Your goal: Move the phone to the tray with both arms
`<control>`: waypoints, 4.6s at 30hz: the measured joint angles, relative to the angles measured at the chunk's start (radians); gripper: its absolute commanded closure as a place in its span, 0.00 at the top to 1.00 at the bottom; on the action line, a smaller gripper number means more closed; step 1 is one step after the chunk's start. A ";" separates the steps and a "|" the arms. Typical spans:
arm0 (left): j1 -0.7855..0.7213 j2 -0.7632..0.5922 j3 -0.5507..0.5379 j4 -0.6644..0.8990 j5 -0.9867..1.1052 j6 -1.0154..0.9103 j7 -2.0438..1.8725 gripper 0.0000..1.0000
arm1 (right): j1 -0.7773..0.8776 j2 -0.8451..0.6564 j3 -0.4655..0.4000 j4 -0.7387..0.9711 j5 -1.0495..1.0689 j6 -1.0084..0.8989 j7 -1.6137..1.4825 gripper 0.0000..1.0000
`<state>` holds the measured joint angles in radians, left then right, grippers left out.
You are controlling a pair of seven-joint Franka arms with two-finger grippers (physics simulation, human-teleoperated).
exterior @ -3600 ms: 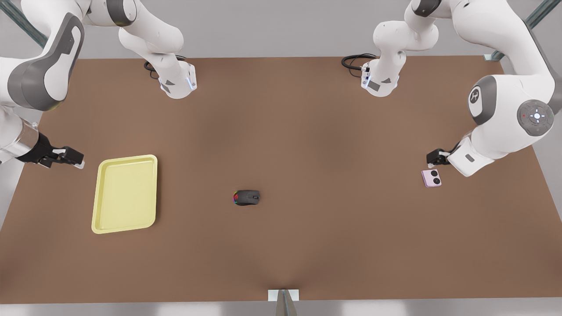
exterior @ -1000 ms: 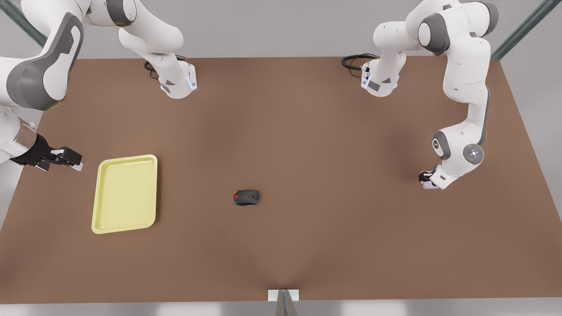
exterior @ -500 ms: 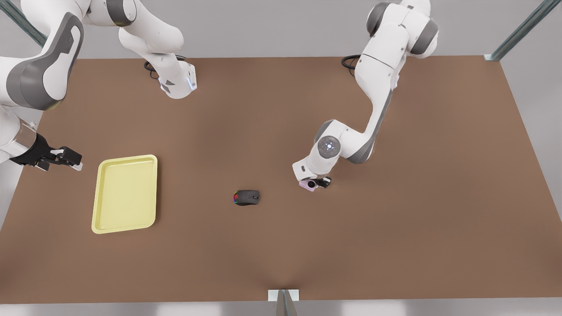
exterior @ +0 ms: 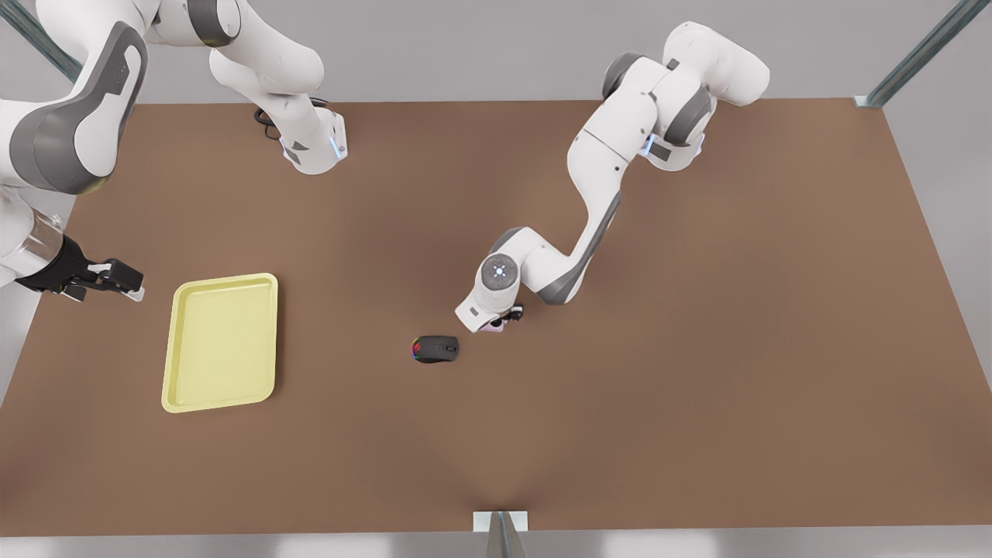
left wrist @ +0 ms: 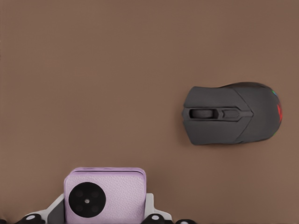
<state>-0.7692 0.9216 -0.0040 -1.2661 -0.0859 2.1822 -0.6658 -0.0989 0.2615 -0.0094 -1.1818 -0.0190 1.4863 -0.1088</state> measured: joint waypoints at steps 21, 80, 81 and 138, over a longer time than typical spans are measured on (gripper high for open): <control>0.316 -0.365 0.213 0.083 0.048 -0.407 0.039 1.00 | 0.022 0.007 0.002 -0.005 0.003 0.003 0.000 1.00; 0.648 -0.579 -0.036 -0.090 0.140 -0.645 0.720 1.00 | 0.829 0.681 0.057 -0.138 -0.001 0.766 1.022 1.00; 0.648 -0.579 -0.036 -0.090 0.140 -0.644 0.721 1.00 | 0.829 0.682 0.057 -0.139 -0.002 0.770 1.027 1.00; 0.649 -0.571 -0.035 -0.081 0.140 -0.638 0.742 1.00 | -0.131 0.243 0.044 -0.777 0.000 0.783 0.167 0.86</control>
<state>-0.1205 0.3510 -0.0394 -1.3476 0.0541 1.5439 0.0764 -0.2294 0.5048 0.0342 -1.9592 -0.0190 2.2694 0.0578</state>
